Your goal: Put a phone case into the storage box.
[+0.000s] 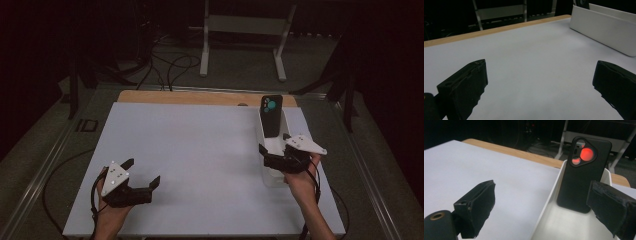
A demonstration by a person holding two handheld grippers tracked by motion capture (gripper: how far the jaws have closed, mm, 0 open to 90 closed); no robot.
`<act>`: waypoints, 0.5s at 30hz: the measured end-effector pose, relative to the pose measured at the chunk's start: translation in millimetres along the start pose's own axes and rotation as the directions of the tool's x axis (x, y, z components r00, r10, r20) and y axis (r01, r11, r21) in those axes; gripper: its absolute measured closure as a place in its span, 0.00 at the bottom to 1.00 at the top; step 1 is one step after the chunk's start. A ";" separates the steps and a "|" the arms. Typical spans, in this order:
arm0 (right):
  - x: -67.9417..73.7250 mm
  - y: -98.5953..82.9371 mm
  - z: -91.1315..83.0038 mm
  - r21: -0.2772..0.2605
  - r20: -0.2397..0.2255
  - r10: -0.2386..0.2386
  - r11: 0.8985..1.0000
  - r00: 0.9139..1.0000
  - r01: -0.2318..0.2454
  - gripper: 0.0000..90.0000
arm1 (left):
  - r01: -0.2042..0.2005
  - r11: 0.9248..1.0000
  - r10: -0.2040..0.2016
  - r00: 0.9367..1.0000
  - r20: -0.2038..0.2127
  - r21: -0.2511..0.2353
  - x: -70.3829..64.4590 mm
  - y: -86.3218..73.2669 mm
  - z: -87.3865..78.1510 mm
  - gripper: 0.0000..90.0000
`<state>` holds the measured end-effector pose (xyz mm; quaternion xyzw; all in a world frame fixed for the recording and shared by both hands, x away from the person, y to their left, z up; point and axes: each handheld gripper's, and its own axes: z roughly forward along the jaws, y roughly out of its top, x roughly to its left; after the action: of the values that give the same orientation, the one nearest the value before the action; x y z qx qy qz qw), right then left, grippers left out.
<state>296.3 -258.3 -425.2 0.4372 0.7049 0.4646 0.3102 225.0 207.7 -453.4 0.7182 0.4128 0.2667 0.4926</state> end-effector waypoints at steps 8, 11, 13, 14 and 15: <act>6.0 -26.9 -23.2 -0.045 -0.047 -0.002 0.999 0.999 0.000 0.09 | -0.005 1.000 0.005 1.000 -0.009 -0.004 4.0 0.9 -1.8 0.00; 7.1 -32.8 -26.7 -0.054 -0.061 -0.001 0.999 0.998 -0.002 0.09 | -0.002 1.000 0.002 1.000 -0.013 -0.007 5.1 1.0 -2.1 0.00; 8.6 -38.0 -29.8 -0.058 -0.077 -0.003 0.998 0.997 -0.001 0.09 | -0.002 1.000 0.001 1.000 -0.017 -0.009 6.4 1.1 -3.0 0.00; 9.6 -42.4 -32.6 -0.061 -0.078 -0.008 0.998 0.997 0.003 0.09 | 0.000 1.000 0.000 1.000 -0.022 -0.012 7.5 1.4 -3.9 0.00; 9.6 -42.4 -32.6 -0.061 -0.078 -0.008 0.998 0.997 0.003 0.09 | 0.000 1.000 0.000 1.000 -0.022 -0.012 7.5 1.4 -3.9 0.00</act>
<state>250.9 -269.9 -452.5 0.4071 0.7031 0.5017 0.2971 226.3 215.8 -450.8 0.7121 0.4166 0.2771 0.4925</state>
